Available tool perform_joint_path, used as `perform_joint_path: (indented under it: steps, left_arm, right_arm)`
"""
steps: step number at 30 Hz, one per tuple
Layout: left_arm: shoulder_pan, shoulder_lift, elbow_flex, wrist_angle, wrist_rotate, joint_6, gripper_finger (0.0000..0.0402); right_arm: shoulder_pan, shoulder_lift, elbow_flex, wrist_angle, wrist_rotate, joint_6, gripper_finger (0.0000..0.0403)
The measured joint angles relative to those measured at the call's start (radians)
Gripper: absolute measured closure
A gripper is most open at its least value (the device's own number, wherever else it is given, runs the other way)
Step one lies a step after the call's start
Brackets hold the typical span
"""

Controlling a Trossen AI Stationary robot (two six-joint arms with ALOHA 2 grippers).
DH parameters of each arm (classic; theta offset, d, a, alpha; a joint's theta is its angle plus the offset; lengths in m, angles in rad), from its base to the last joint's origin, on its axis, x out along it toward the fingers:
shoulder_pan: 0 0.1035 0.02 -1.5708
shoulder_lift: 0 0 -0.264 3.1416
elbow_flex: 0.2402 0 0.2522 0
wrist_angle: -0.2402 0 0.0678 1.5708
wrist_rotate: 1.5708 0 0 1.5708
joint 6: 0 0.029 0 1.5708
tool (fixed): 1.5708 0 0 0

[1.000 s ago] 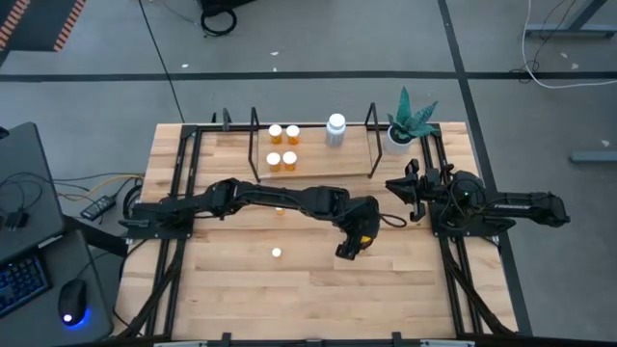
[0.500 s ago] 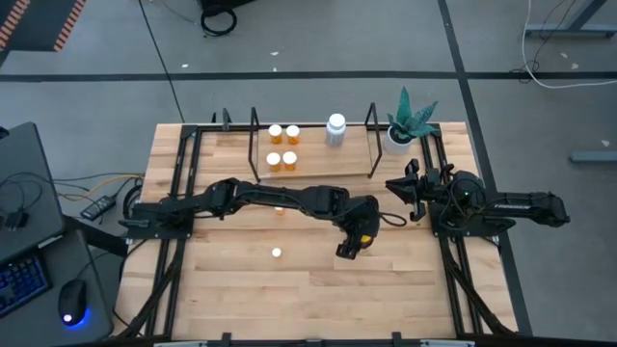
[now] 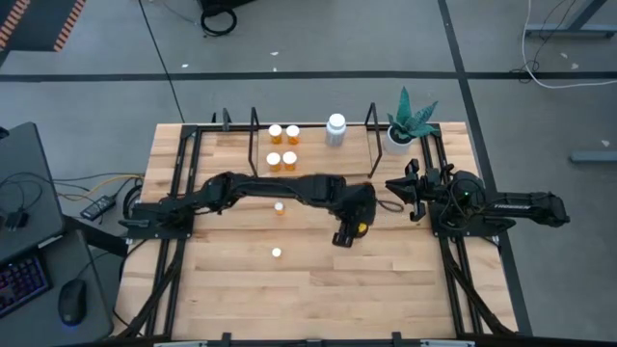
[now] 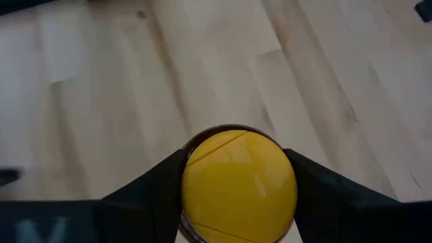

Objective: Pick and place medicine bottles onto shelf by color
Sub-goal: Put the yellow pill bottle on the shelf

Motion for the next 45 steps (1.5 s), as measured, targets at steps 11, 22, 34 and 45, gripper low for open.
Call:
perform_joint_path:
  steps: [11, 22, 34, 45]
  left_arm:
    - [0.164, -0.096, 0.002, -0.064, 0.002, 0.026, 0.018]
    - [0.352, -0.099, 0.002, 0.001, 0.002, 0.036, 0.0167]
    - [0.42, -0.038, 0.0, 0.111, 0.014, 0.017, 0.0157]
    - [0.417, -0.037, 0.0, 0.105, 0.015, 0.016, 0.0153]
  right_arm:
    - [0.0, 0.0, 0.0, 0.003, 0.0, 0.0, 0.0346]
    - [0.0, 0.0, 0.0, 0.019, 0.0, 0.0, 0.0346]
    - [0.0, 0.0, 0.0, 0.023, -0.002, 0.0, 0.0346]
    - [0.0, 0.0, 0.0, 0.023, -0.003, 0.0, 0.0346]
